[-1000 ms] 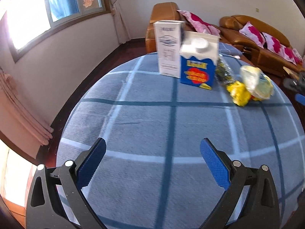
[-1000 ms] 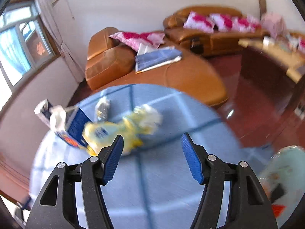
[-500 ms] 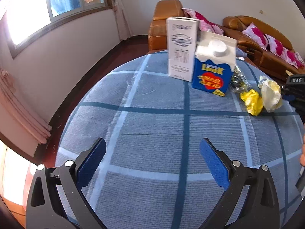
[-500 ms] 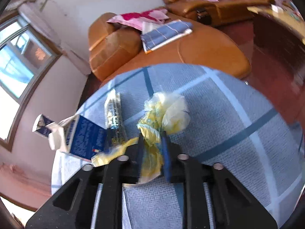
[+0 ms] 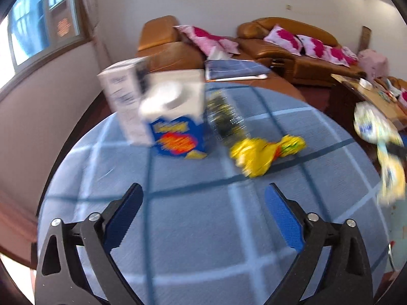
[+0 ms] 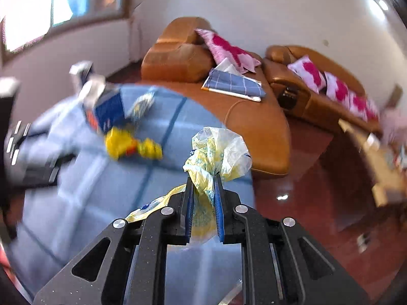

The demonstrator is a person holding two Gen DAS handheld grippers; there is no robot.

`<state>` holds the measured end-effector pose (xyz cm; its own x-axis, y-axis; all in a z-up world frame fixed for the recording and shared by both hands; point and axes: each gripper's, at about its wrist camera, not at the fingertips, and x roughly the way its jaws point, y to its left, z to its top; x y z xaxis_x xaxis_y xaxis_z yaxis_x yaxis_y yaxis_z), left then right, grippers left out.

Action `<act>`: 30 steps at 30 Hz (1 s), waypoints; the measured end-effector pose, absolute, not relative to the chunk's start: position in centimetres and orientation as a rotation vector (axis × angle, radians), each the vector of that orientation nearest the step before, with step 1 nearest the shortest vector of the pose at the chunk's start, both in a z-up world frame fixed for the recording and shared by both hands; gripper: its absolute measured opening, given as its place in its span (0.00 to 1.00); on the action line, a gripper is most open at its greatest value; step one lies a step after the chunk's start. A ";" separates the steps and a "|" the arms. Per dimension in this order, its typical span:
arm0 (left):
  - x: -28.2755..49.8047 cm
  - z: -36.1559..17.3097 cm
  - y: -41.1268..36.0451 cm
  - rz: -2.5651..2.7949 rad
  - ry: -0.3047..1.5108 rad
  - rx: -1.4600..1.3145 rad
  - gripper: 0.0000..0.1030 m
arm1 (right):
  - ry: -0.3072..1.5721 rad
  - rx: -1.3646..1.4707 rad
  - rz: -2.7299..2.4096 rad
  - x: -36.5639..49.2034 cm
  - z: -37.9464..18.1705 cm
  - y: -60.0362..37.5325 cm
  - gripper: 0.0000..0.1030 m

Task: Collect trash
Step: 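Grasp the yellow crumpled wrapper with the left tool while the right tool lifts its bag, then carry the yellow wrapper and plastic bag over the blue bucket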

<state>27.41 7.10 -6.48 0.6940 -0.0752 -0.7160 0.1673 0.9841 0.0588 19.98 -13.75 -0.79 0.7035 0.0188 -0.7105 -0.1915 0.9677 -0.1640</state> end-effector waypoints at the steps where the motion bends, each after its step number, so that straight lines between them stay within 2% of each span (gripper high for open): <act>1: 28.0 -6.6 6.3 -0.146 0.795 0.126 0.86 | 0.787 -0.250 0.120 19.5 -1.2 -13.8 0.15; 8: 32.4 -7.7 1.7 -0.202 0.819 0.148 0.85 | 0.807 -0.189 0.116 17.8 -3.7 -14.2 0.15; 9: 32.9 -8.2 1.1 -0.197 0.830 0.157 0.81 | 0.811 -0.179 0.119 17.7 -3.9 -14.2 0.15; 10: 33.4 -8.7 0.8 -0.200 0.849 0.156 0.71 | 0.814 -0.171 0.121 17.4 -4.0 -14.3 0.15; 12: 34.0 -9.9 0.6 -0.214 0.903 0.142 0.60 | 0.820 -0.147 0.128 17.2 -4.2 -14.5 0.15; 16: 33.4 -10.0 0.4 -0.212 0.891 0.138 0.52 | 0.815 -0.116 0.121 16.7 -4.3 -14.7 0.16; 21: 31.3 -9.3 0.7 -0.224 0.881 0.148 0.48 | 0.783 -0.060 0.105 15.6 -3.7 -14.8 0.16; 30: 23.9 -5.8 2.7 -0.133 0.809 0.183 0.48 | 0.714 -0.096 0.080 12.1 -2.6 -12.9 0.16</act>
<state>23.93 2.71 -5.84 0.6830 -0.0480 -0.7288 0.1879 0.9758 0.1119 12.07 -12.89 -2.62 0.7531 0.0407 -0.6566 -0.1059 0.9926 -0.0600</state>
